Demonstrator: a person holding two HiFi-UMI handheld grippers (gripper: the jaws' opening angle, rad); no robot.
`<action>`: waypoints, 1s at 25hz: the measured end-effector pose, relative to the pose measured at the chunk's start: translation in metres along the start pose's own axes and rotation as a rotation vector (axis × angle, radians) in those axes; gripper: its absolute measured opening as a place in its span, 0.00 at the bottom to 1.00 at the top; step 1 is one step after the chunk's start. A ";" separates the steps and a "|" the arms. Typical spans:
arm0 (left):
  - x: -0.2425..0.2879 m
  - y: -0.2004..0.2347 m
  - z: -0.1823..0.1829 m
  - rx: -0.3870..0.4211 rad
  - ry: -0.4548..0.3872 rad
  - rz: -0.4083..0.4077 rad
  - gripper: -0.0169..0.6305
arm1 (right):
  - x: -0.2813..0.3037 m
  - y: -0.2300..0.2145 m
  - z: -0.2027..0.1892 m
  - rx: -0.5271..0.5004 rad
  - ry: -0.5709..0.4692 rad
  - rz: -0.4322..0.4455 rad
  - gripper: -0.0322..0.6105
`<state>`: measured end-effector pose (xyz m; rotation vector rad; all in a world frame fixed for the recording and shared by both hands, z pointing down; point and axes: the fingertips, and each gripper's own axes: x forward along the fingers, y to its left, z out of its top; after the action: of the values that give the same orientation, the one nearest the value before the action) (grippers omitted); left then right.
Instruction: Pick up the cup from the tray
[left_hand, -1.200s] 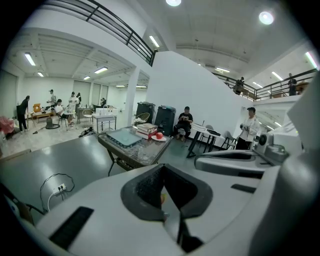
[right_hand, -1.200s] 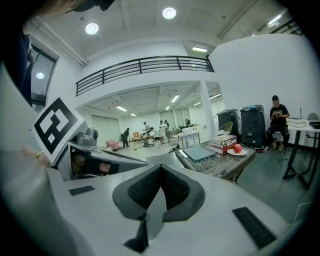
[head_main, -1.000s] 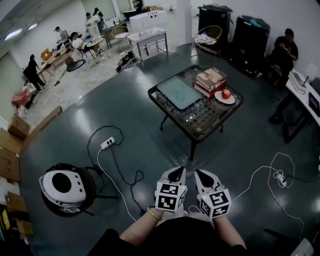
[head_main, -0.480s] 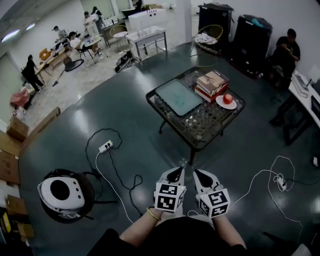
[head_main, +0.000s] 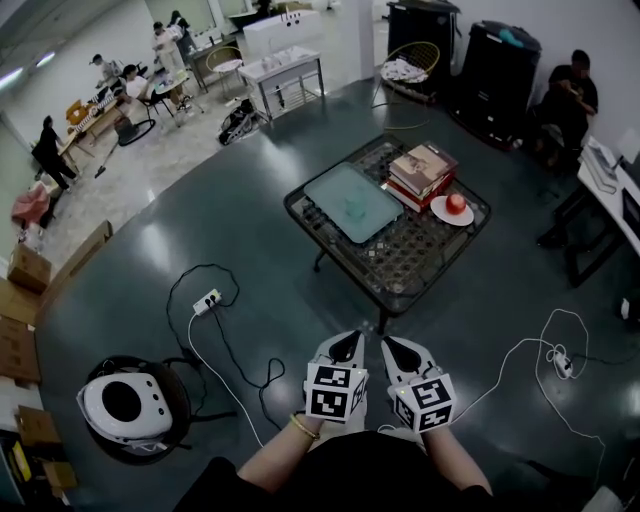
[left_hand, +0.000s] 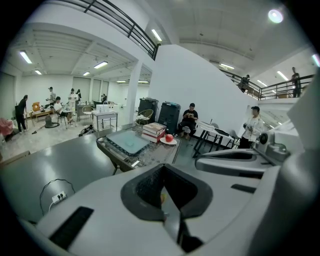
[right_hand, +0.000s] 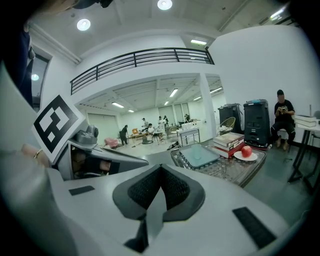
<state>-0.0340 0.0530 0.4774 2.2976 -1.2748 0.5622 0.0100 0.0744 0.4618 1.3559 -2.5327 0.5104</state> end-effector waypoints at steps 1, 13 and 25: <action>0.003 0.005 0.004 0.002 0.001 -0.001 0.04 | 0.006 -0.001 0.003 0.000 0.002 0.000 0.06; 0.049 0.063 0.051 0.006 0.000 0.022 0.04 | 0.081 -0.028 0.040 -0.011 0.018 0.010 0.06; 0.104 0.106 0.093 0.014 0.008 -0.003 0.04 | 0.146 -0.063 0.068 -0.007 0.031 -0.018 0.06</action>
<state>-0.0625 -0.1202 0.4789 2.3055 -1.2674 0.5805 -0.0196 -0.0965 0.4635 1.3561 -2.4937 0.5138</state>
